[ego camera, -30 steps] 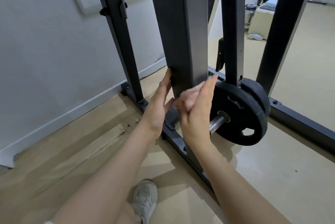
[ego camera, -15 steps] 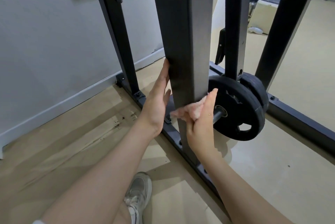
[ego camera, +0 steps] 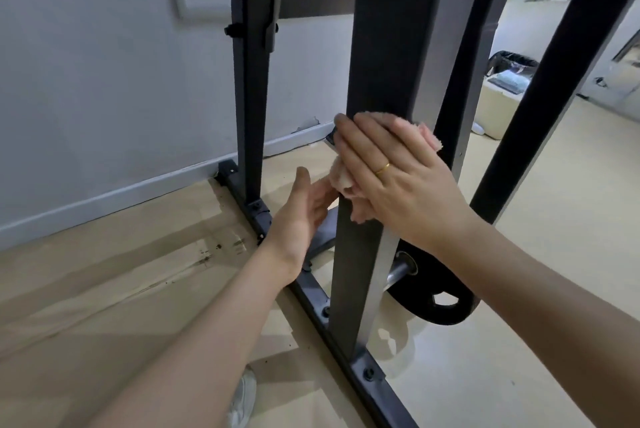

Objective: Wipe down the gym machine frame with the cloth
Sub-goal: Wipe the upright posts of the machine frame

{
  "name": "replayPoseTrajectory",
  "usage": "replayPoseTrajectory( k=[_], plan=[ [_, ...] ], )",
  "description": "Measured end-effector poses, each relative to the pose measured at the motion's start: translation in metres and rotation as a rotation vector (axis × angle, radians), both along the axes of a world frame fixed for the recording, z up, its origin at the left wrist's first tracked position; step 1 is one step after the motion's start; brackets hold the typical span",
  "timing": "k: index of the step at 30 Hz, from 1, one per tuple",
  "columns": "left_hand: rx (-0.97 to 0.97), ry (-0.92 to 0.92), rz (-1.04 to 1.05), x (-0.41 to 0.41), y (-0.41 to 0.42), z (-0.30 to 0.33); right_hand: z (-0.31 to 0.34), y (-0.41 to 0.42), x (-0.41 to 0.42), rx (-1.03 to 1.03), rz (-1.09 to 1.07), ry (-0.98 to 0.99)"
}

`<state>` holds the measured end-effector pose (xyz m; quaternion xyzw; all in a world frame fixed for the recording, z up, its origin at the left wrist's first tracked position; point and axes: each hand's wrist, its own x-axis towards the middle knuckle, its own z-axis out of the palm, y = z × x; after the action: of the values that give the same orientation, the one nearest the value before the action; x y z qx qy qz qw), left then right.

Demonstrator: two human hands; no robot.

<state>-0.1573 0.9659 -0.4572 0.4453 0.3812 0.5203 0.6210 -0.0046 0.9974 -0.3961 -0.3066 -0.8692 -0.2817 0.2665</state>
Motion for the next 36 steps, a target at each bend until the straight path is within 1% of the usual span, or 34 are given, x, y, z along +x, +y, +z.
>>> replayPoseTrajectory(
  k=[1, 2, 4, 5, 6, 7, 8, 10, 11, 12, 13, 14, 16, 17, 19, 20, 22, 23, 24, 25, 26, 28, 29, 30, 31, 33, 34, 35, 36],
  plan=[
    [-0.038, -0.037, 0.033, -0.003, 0.003, 0.003, -0.005, -0.007, 0.003, -0.007, 0.012, -0.112],
    [-0.081, -0.065, 0.076, -0.005, 0.006, 0.006, -0.008, -0.01, 0.007, 0.076, 0.0, -0.251],
    [-0.157, -0.084, 0.174, -0.004, 0.009, 0.011, -0.02, -0.024, 0.013, 0.146, -0.102, -0.729],
    [-0.181, -0.08, 0.205, -0.003, 0.009, 0.012, -0.025, -0.031, 0.013, 0.102, -0.145, -0.93],
    [-0.199, -0.071, 0.222, 0.0, 0.009, 0.012, -0.027, -0.032, 0.013, 0.076, -0.148, -1.016],
    [-0.21, -0.066, 0.241, 0.003, 0.009, 0.012, -0.021, -0.029, 0.012, 0.088, -0.159, -1.006],
    [-0.214, -0.06, 0.264, 0.005, 0.009, 0.013, -0.012, -0.025, 0.01, 0.093, -0.15, -0.877],
    [-0.208, -0.039, 0.32, 0.008, 0.01, 0.014, -0.005, -0.012, 0.007, -0.01, -0.12, -0.516],
    [-0.208, -0.036, 0.346, 0.008, 0.01, 0.015, -0.005, -0.009, 0.004, -0.044, -0.14, -0.37],
    [-0.217, -0.038, 0.363, 0.007, 0.01, 0.014, -0.012, -0.012, 0.001, -0.047, -0.226, -0.354],
    [-0.227, -0.04, 0.373, 0.006, 0.01, 0.012, -0.025, -0.019, 0.0, -0.05, -0.326, -0.411],
    [-0.237, -0.036, 0.381, 0.005, 0.01, 0.01, -0.04, -0.029, 0.0, -0.025, -0.34, -0.518],
    [-0.255, -0.009, 0.402, 0.002, 0.008, 0.007, -0.066, -0.045, 0.002, -0.049, -0.32, -0.83],
    [-0.263, -0.002, 0.411, 0.001, 0.007, 0.006, -0.068, -0.046, 0.001, -0.053, -0.37, -0.917],
    [-0.284, 0.008, 0.411, 0.0, 0.006, 0.007, -0.061, -0.038, -0.008, 0.012, -0.375, -0.953],
    [-0.29, 0.015, 0.402, 0.0, 0.006, 0.007, -0.057, -0.034, -0.013, 0.063, -0.364, -0.918],
    [-0.287, 0.036, 0.376, 0.001, 0.007, 0.006, -0.052, -0.019, -0.022, 0.187, -0.471, -0.787],
    [-0.28, 0.051, 0.36, 0.002, 0.008, 0.005, -0.05, -0.016, -0.028, 0.201, -0.542, -0.765],
    [-0.276, 0.063, 0.347, 0.002, 0.007, 0.004, -0.051, -0.014, -0.032, 0.249, -0.555, -0.756],
    [-0.281, 0.07, 0.339, 0.003, 0.006, 0.004, -0.059, -0.013, -0.032, 0.282, -0.538, -0.798],
    [-0.298, 0.074, 0.334, 0.003, 0.005, 0.004, -0.066, -0.019, -0.032, 0.264, -0.507, -0.865],
    [-0.369, 0.087, 0.339, 0.005, 0.005, 0.003, -0.077, -0.031, -0.033, 0.176, -0.461, -1.029],
    [-0.402, 0.097, 0.348, 0.006, 0.005, 0.001, -0.079, -0.033, -0.03, 0.121, -0.426, -1.046],
    [-0.415, 0.113, 0.36, 0.007, 0.006, 0.0, -0.075, -0.031, -0.027, 0.089, -0.398, -1.011],
    [-0.407, 0.135, 0.371, 0.008, 0.006, -0.001, -0.07, -0.026, -0.021, 0.096, -0.35, -0.923],
    [-0.357, 0.18, 0.38, 0.009, 0.005, -0.002, -0.052, -0.015, -0.006, 0.185, -0.217, -0.62],
    [-0.338, 0.196, 0.371, 0.008, 0.004, -0.003, -0.046, -0.012, 0.006, 0.204, -0.191, -0.498],
    [-0.328, 0.21, 0.35, 0.008, 0.003, -0.004, -0.047, -0.013, 0.015, 0.227, -0.217, -0.446],
    [-0.326, 0.217, 0.318, 0.009, 0.002, -0.004, -0.051, -0.019, 0.018, 0.242, -0.233, -0.452]
  ],
)
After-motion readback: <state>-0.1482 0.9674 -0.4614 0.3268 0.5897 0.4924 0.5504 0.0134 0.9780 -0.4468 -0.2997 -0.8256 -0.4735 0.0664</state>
